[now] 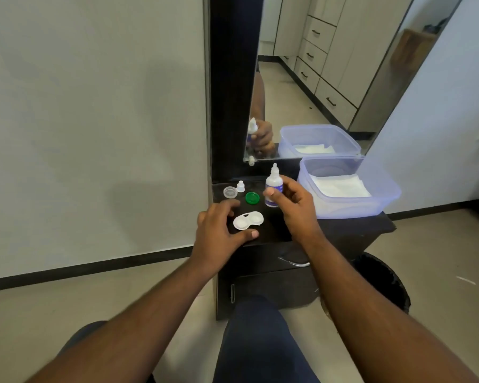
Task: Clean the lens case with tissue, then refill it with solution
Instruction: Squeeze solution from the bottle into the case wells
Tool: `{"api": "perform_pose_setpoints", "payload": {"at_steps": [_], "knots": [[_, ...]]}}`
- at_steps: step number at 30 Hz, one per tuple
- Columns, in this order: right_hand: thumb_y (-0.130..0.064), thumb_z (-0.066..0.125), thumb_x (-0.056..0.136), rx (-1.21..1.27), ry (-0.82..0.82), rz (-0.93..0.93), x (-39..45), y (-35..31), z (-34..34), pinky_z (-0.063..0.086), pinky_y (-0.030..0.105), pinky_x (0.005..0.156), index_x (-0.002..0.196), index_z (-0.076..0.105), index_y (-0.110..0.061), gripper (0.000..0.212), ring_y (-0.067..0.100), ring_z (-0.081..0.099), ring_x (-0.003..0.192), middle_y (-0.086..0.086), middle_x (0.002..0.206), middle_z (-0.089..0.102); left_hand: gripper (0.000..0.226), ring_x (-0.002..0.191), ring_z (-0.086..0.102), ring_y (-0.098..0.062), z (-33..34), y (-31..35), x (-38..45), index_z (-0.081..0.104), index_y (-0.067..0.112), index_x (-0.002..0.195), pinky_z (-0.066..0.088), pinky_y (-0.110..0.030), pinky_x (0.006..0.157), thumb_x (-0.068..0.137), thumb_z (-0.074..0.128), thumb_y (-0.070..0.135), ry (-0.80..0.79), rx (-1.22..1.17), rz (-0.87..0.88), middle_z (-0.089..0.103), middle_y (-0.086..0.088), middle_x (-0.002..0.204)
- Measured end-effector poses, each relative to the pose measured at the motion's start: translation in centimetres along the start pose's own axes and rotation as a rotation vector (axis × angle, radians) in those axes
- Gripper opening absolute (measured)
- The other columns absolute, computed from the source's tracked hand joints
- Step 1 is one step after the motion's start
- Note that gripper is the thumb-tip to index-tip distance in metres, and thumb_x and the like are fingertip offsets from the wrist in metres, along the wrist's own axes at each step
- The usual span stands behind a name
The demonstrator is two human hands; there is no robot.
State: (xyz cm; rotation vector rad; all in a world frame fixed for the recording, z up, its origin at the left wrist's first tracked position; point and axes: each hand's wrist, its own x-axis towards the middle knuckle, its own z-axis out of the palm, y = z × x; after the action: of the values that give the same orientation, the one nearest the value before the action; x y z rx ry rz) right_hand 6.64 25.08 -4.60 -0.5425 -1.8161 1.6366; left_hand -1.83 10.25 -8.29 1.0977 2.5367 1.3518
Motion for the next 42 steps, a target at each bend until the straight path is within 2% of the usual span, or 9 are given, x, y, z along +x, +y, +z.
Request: {"api": "perform_pose_setpoints", "payload": {"at_steps": [4, 8, 11, 14, 18, 21, 28, 31, 42], "knots": [[-0.021, 0.057, 0.093, 0.246, -0.025, 0.104, 0.1, -0.8, -0.2, 0.050, 0.026, 0.066, 0.112, 0.062, -0.032, 0.022, 0.012, 0.057, 0.073, 0.000, 0.092, 0.063, 0.041, 0.102, 0.049, -0.013, -0.2, -0.6, 0.1, 0.068, 0.032, 0.106, 0.036, -0.019, 0.082, 0.068, 0.082, 0.040, -0.026, -0.067, -0.002, 0.055, 0.008, 0.101], [-0.013, 0.062, 0.088, 0.412, 0.039, 0.127, 0.7, -0.4, -0.1, 0.040, 0.029, 0.052, 0.096, 0.056, -0.022, 0.013, 0.011, 0.043, 0.050, 0.004, 0.073, 0.053, 0.051, 0.103, 0.050, -0.014, -0.5, -1.0, 0.4, 0.068, 0.028, 0.117, 0.042, -0.023, 0.085, 0.070, 0.082, 0.038, -0.029, -0.125, -0.025, 0.055, 0.008, 0.101], [-0.003, 0.060, 0.085, 0.540, 0.072, 0.190, 0.8, -0.2, 0.1, 0.037, 0.027, 0.053, 0.088, 0.055, -0.020, 0.017, 0.009, 0.040, 0.047, -0.001, 0.063, 0.053, 0.060, 0.105, 0.048, -0.013, -0.5, -1.1, 0.4, 0.064, 0.026, 0.124, 0.041, -0.023, 0.088, 0.069, 0.081, 0.041, -0.042, -0.105, -0.019, 0.051, 0.009, 0.102], [-0.002, 0.063, 0.082, 0.632, 0.041, 0.268, 0.8, 0.1, 0.4, 0.041, 0.023, 0.054, 0.100, 0.063, -0.018, 0.024, 0.005, 0.049, 0.052, -0.003, 0.068, 0.062, 0.060, 0.104, 0.047, -0.012, -0.5, -0.9, 0.2, 0.063, 0.026, 0.124, 0.042, -0.023, 0.088, 0.069, 0.081, 0.043, -0.025, -0.096, -0.017, 0.051, 0.008, 0.103], [-0.041, 0.090, 0.052, 0.601, -0.039, 0.239, 1.1, 0.7, 1.1, 0.040, 0.019, 0.047, 0.100, 0.064, -0.012, 0.062, 0.003, 0.045, 0.049, -0.003, 0.067, 0.065, 0.058, 0.101, 0.050, -0.011, -0.4, -1.0, 0.0, 0.067, 0.024, 0.119, 0.043, -0.022, 0.086, 0.066, 0.084, 0.039, 0.018, -0.165, -0.017, 0.053, 0.007, 0.101], [-0.061, 0.086, 0.044, 0.481, -0.026, 0.172, 1.7, 1.0, 1.4, 0.038, 0.017, 0.044, 0.094, 0.063, -0.007, 0.077, 0.004, 0.043, 0.047, -0.005, 0.060, 0.061, 0.055, 0.101, 0.050, -0.009, -0.5, -1.2, -0.2, 0.068, 0.024, 0.118, 0.042, -0.019, 0.085, 0.067, 0.084, 0.037, 0.014, -0.178, -0.020, 0.052, 0.009, 0.100], [-0.045, 0.082, 0.064, 0.149, -0.115, 0.071, 1.1, 1.3, 2.0, 0.054, 0.032, 0.072, 0.077, 0.074, -0.018, 0.031, 0.022, 0.066, 0.076, 0.006, 0.076, 0.073, 0.053, 0.093, 0.051, -0.004, -0.4, -1.2, -0.3, 0.070, 0.020, 0.115, 0.037, -0.005, 0.077, 0.067, 0.085, 0.034, 0.068, -0.189, -0.015, 0.053, 0.007, 0.096], [-0.031, 0.077, 0.068, 0.098, -0.120, 0.060, 0.9, 1.0, 2.3, 0.053, 0.028, 0.069, 0.080, 0.070, -0.012, 0.023, 0.017, 0.067, 0.073, 0.002, 0.073, 0.072, 0.052, 0.091, 0.049, 0.003, -0.4, -1.2, -0.5, 0.070, 0.023, 0.115, 0.036, -0.002, 0.076, 0.067, 0.085, 0.035, 0.090, -0.203, -0.048, 0.053, 0.006, 0.100], [-0.022, 0.075, 0.078, 0.042, -0.140, 0.048, 1.1, 1.2, 2.3, 0.051, 0.032, 0.068, 0.073, 0.068, -0.016, 0.011, 0.019, 0.063, 0.070, 0.009, 0.072, 0.068, 0.040, 0.093, 0.047, 0.015, 0.4, -1.3, -0.8, 0.072, 0.028, 0.105, 0.038, 0.001, 0.073, 0.068, 0.084, 0.034, 0.118, -0.249, -0.094, 0.052, 0.009, 0.102]]}}
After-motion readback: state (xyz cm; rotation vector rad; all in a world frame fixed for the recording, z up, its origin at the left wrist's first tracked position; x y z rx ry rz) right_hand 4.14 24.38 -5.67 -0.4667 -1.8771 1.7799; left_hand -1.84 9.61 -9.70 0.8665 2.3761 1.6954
